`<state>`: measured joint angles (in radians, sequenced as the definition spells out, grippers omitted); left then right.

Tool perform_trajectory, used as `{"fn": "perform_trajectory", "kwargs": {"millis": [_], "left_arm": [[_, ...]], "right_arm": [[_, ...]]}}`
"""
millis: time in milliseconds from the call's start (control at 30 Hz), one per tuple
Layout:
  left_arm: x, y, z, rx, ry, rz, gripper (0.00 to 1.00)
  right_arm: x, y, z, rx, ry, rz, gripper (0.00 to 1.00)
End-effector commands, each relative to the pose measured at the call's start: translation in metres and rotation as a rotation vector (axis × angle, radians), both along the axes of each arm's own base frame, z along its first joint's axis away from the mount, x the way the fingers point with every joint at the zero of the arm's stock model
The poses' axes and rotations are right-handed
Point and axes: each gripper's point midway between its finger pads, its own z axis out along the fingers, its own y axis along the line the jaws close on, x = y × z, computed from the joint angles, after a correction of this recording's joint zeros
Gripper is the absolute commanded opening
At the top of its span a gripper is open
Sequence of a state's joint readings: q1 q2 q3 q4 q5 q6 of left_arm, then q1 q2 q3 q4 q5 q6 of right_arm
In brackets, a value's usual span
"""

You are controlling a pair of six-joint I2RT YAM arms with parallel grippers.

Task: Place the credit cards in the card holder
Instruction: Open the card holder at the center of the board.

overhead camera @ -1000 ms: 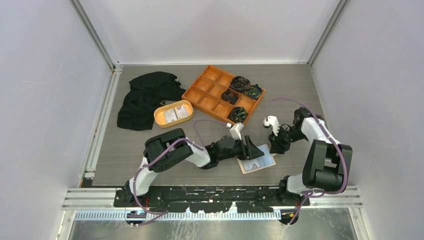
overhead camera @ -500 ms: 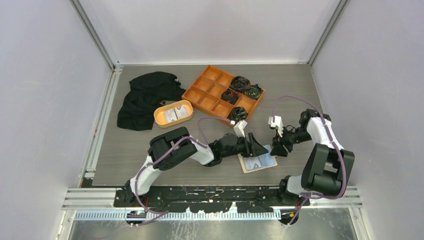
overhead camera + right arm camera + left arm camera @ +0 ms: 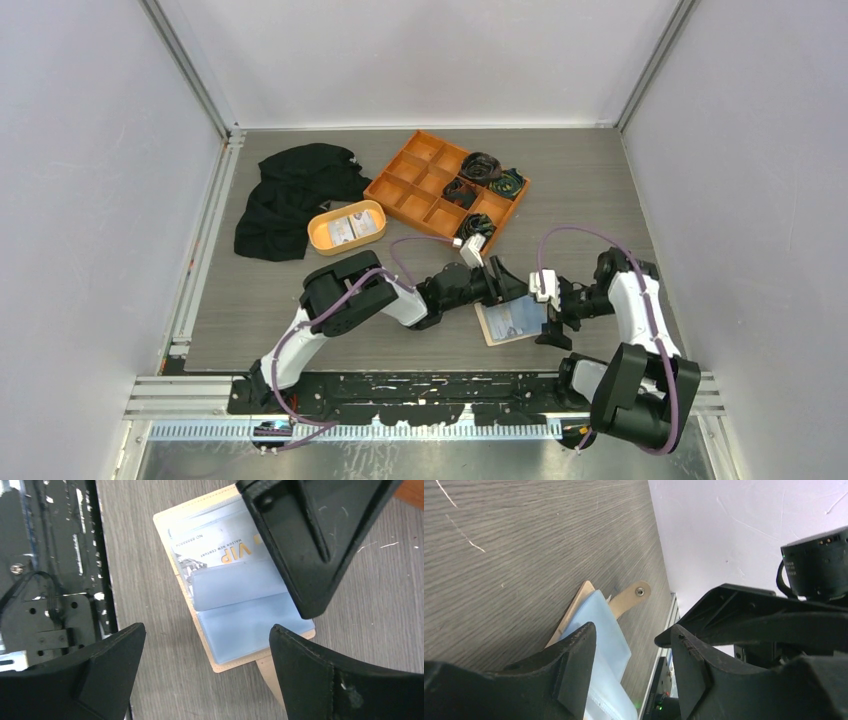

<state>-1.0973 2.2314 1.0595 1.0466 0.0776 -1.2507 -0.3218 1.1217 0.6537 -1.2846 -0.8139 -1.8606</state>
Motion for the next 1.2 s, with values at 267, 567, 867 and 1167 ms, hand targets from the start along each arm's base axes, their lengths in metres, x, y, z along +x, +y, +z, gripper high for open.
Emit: {"fn": "perform_trajectory", "kwargs": {"millis": [267, 567, 867, 1167], "left_arm": [[0.019, -0.016, 0.016, -0.063, 0.021, 0.065, 0.57], [0.020, -0.022, 0.015, -0.057, 0.024, 0.069, 0.58], [0.024, -0.025, 0.018, -0.064, 0.016, 0.093, 0.57], [0.024, -0.021, 0.036, -0.063, -0.030, 0.096, 0.58]], "right_arm": [[0.035, 0.004, -0.025, -0.131, -0.133, -0.100, 0.99], [0.045, 0.025, -0.029, -0.161, -0.164, -0.076, 0.98], [0.057, 0.028, -0.034, -0.206, -0.181, -0.136, 0.91], [0.070, 0.021, -0.029, -0.206, -0.166, -0.257, 0.75]]}}
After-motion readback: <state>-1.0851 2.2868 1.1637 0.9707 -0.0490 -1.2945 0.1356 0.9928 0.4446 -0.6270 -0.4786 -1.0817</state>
